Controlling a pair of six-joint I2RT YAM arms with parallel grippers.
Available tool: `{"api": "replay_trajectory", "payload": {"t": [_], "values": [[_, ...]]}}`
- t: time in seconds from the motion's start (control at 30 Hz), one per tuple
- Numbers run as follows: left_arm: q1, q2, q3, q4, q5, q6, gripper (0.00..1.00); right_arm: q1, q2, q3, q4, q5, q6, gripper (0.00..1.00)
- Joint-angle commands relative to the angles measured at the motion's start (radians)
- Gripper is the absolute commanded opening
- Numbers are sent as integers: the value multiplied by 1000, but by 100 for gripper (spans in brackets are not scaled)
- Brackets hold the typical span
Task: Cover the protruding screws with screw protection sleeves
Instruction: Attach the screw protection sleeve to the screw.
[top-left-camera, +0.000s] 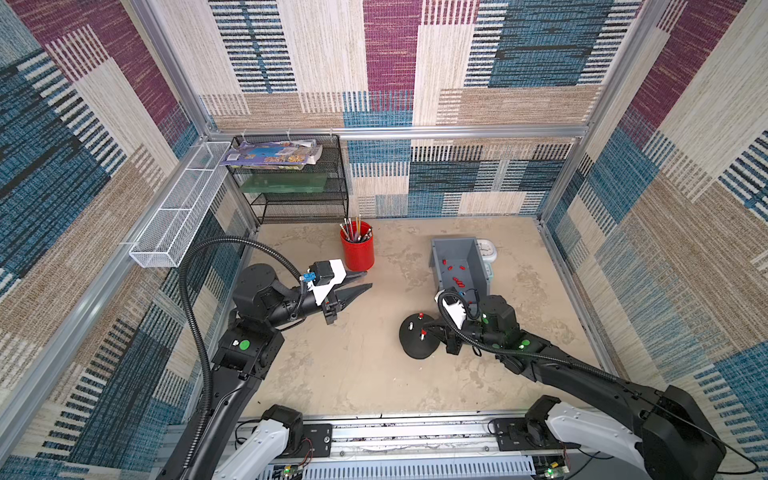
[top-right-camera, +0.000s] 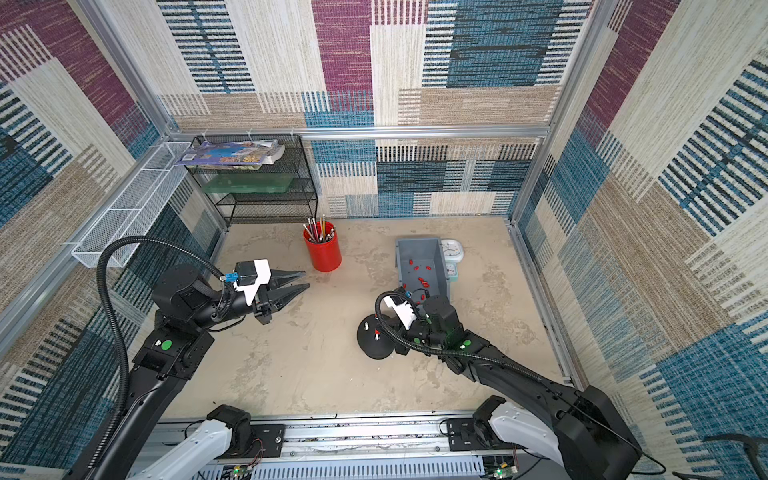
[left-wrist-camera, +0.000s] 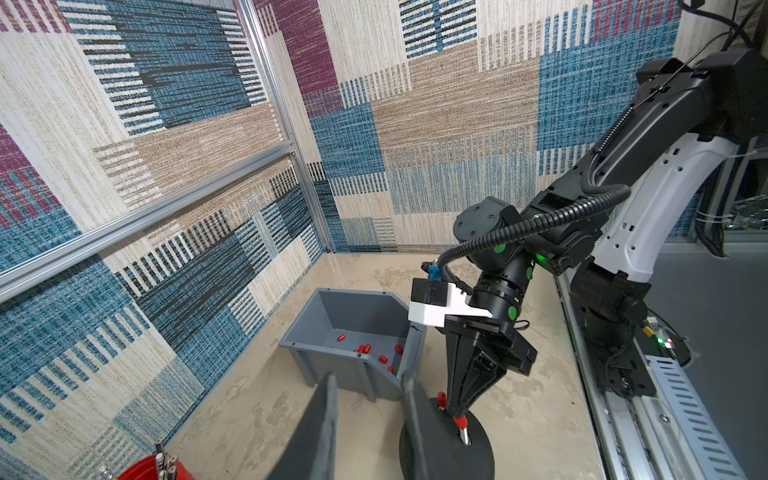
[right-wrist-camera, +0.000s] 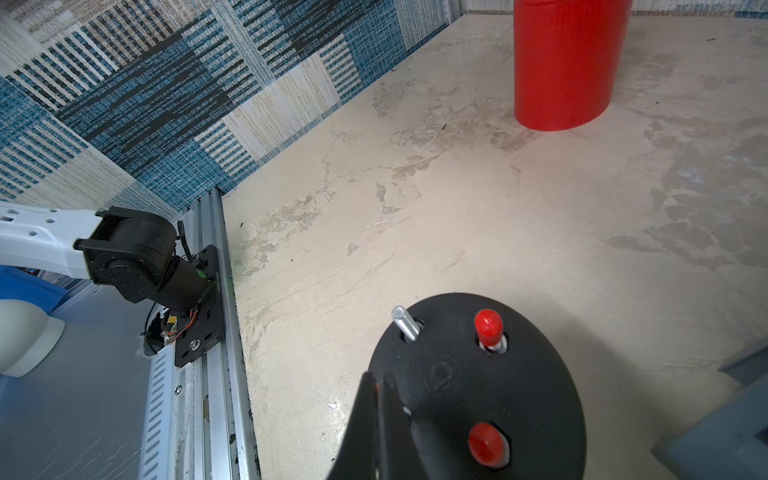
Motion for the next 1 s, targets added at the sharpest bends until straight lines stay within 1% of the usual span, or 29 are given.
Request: {"api": "replay_trajectory", "payload": {"t": [0.0,0.43,0.73,0.97], "values": [[0,-2,0,17,24,1,27,0,3,-2,19,-16,-11,0],[0,-5,0,16,28,1,27,2,14,3,12,-17,-15,0],[0,-7,-1,18,34,0,27,-8,-34,4,25,-22,-8,0],[1,-7,-1,17,36,-1,27,-5,9,9,20,-27,-14,0]]}}
